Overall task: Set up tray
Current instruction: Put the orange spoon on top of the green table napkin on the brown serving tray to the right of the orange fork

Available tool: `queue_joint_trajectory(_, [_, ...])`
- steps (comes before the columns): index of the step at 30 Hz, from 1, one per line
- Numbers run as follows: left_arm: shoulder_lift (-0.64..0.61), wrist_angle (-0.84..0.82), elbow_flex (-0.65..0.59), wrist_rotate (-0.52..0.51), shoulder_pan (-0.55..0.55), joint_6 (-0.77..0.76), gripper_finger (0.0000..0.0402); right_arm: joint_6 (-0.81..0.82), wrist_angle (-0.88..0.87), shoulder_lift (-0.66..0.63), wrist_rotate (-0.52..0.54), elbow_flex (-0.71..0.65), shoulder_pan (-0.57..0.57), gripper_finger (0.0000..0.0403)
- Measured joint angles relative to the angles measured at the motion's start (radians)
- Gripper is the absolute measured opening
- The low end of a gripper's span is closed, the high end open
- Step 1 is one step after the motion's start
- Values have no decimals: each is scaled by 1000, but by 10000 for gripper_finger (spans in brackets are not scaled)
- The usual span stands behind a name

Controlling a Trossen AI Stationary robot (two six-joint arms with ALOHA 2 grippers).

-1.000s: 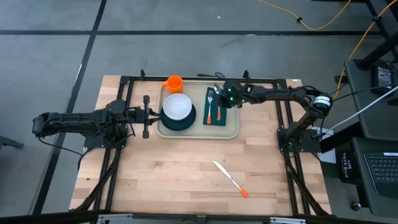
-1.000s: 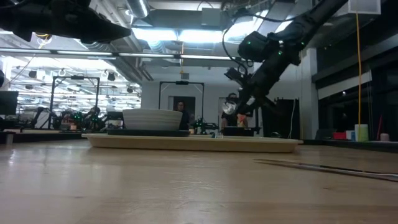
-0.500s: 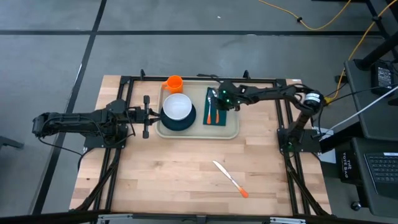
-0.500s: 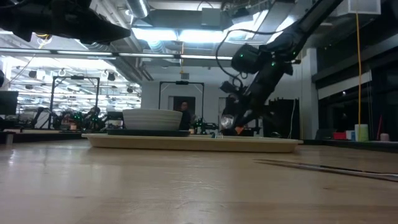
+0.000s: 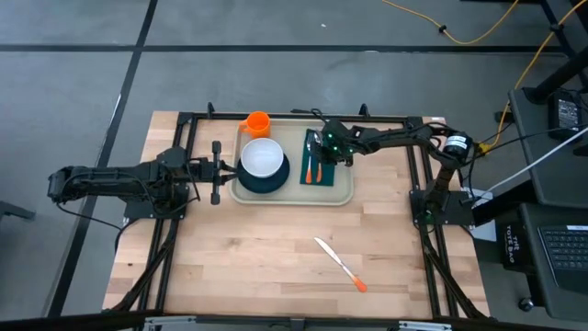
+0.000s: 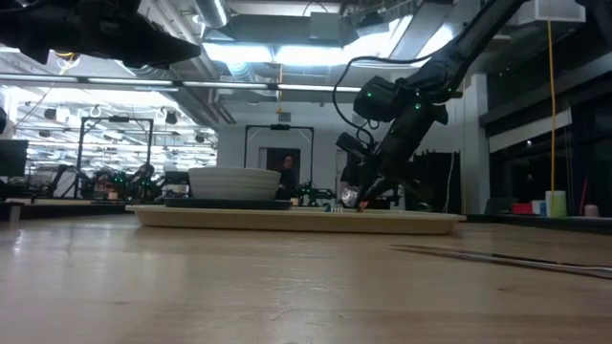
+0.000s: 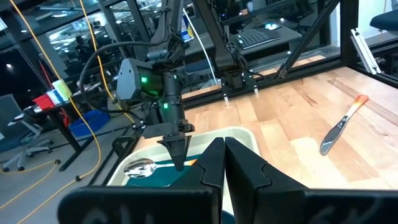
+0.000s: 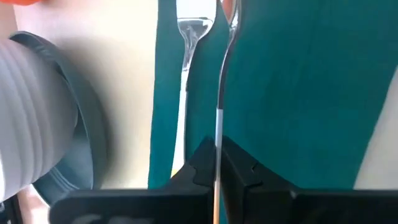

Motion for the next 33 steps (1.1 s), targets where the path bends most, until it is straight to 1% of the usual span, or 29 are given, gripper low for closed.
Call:
queue_joint_trajectory(6, [0,0,0,0,0,0,8,42,0,0,0,0,0,9])
queue_joint_trajectory(15, [0,0,0,0,0,0,6,63,-6,0,25,0,7,9])
queue_joint_trajectory(33, [0,0,0,0,0,-2,2,61,3,3,48,0,13,9])
